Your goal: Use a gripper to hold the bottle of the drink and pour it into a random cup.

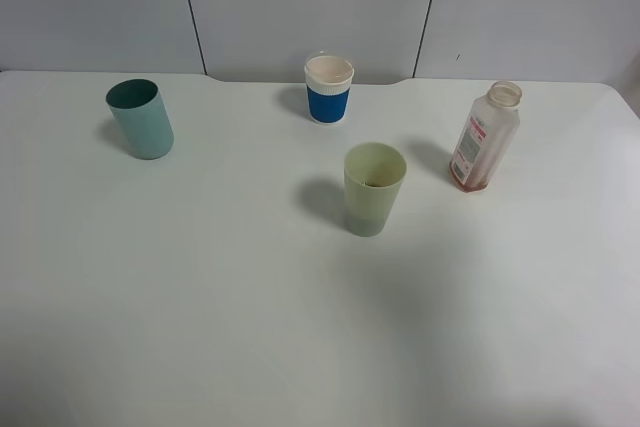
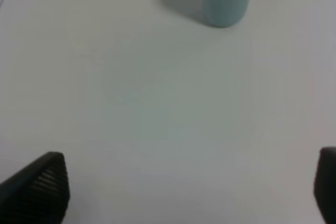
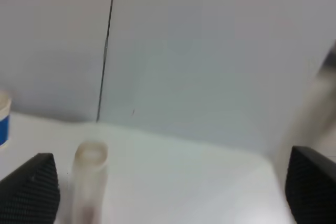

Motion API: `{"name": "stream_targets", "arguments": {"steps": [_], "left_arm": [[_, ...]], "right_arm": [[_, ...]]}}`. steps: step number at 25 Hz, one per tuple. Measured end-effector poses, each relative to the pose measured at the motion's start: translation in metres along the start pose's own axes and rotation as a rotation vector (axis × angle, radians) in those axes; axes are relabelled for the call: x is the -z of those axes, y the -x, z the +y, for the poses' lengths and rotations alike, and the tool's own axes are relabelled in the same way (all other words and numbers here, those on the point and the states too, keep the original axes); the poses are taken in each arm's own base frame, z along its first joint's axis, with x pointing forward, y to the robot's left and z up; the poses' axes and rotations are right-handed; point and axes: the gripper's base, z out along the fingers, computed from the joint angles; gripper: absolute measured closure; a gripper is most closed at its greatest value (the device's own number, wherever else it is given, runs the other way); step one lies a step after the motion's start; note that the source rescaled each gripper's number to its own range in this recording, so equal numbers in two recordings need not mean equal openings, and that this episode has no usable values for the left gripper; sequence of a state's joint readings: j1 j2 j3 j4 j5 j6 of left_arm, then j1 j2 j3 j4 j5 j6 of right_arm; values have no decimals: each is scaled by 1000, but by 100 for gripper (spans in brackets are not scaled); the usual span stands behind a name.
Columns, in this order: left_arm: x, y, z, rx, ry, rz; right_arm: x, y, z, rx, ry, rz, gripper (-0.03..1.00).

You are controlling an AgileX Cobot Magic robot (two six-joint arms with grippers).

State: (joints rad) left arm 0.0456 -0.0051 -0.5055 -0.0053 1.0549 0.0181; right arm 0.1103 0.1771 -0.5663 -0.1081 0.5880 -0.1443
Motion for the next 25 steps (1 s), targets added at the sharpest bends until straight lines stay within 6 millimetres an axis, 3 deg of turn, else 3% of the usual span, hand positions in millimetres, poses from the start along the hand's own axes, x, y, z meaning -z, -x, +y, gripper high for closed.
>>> {"name": "stream_targets", "arguments": {"steps": [8, 14, 25], "left_arm": [[0, 0, 0, 0, 0, 0], [0, 0, 0, 0, 0, 0], [0, 0, 0, 0, 0, 0]], "right_arm": [[38, -29, 2, -150, -4, 123, 6], [41, -44, 5, -154, 13, 293, 6], [32, -60, 12, -174, 44, 367, 6]]}}
